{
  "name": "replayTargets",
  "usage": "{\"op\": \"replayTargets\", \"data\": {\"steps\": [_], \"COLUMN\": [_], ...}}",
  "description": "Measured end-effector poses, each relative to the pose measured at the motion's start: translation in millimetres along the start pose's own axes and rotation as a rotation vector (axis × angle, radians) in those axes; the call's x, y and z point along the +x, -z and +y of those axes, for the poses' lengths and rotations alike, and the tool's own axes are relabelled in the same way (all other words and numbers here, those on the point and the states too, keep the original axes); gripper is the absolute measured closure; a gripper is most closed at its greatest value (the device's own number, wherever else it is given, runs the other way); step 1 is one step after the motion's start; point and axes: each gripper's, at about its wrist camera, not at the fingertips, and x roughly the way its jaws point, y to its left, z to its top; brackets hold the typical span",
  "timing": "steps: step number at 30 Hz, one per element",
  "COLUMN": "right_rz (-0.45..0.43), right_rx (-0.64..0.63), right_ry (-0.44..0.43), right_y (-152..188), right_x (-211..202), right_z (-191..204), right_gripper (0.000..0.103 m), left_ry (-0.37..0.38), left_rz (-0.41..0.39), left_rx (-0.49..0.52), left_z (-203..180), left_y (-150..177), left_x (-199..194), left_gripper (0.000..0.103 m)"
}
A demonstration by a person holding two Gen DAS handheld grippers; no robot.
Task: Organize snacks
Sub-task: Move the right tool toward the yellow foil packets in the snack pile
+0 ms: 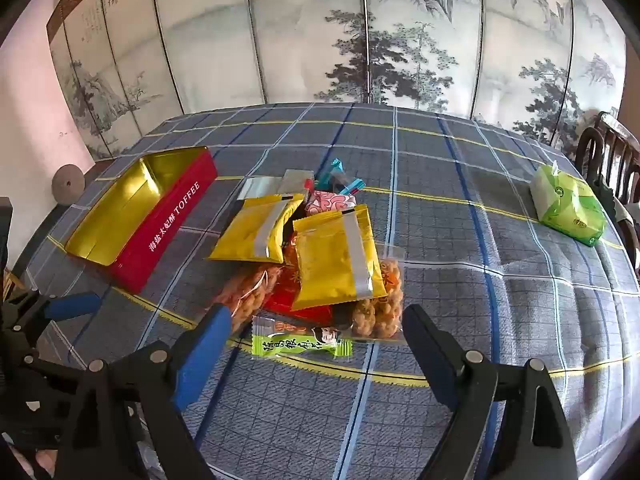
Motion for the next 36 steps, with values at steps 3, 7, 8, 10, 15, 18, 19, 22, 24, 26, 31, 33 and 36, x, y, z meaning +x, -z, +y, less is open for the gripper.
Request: {"op": "replayTargets", "data": {"steps": [3,7,8,10,15,18,19,22,24,26,31,33,36], "right_rz": [-0.005,-0.005,-0.004,-0.002,-0.002,-0.002,-0.003,-0.002,0.005,0.012,0.037,0.053,0.083], "right_rx": [-0.001,-0.003,0.0,-0.001,-0.006,-0.024,-0.024,-0.036,-0.044,-0.053,-0.068,-0.085,-0.101], "right_ry": [0.004,0.003,-0.001,0.001,-0.001,0.01,0.013,0.021,0.034,0.04,0.05,0.049,0.057], "right_y": [0.1,-0.2,-0.4,0.4,0.4,-0.2,-0.5,-2.1,-3.2,-5.0,-9.2,-12.0,-16.1], "right_x": [-0.3,0.3,-0.2,0.1,0.9,4.1,3.2,5.5,7.3,10.7,22.8,29.7,40.8], "right_z": [0.2,1.6,0.6,1.5,1.2,1.0,1.5,1.1,0.7,-0.5,-3.4,-3.7,-4.7], "right_gripper": [0.013,0.013,0.013,0.013,0.014,0.014,0.014,0.014,0.014,0.014,0.019,0.026,0.027], "left_ry": [-0.006,-0.009,-0.01,-0.01,-0.012,-0.009,-0.01,-0.011,-0.012,-0.012,-0.012,-0.015,-0.015], "left_rz": [0.006,0.009,0.009,0.01,0.009,0.012,0.014,0.014,0.012,0.013,0.019,0.018,0.012], "left_rx": [-0.009,-0.019,-0.019,-0.02,-0.032,-0.041,-0.042,-0.047,-0.049,-0.051,-0.06,-0.064,-0.064], "left_z": [2.6,5.0,5.1,5.5,8.1,9.9,10.4,12.3,12.0,12.5,15.5,16.1,16.6], "left_y": [1.3,1.8,1.7,1.8,2.2,2.2,2.1,1.4,0.9,0.6,-1.1,-1.9,-4.0], "left_x": [1.7,2.4,2.3,2.1,0.8,1.6,2.1,3.3,3.2,3.5,5.9,6.4,6.5], "left_gripper": [0.009,0.009,0.009,0.009,0.009,0.009,0.009,0.009,0.009,0.009,0.009,0.009,0.009]}}
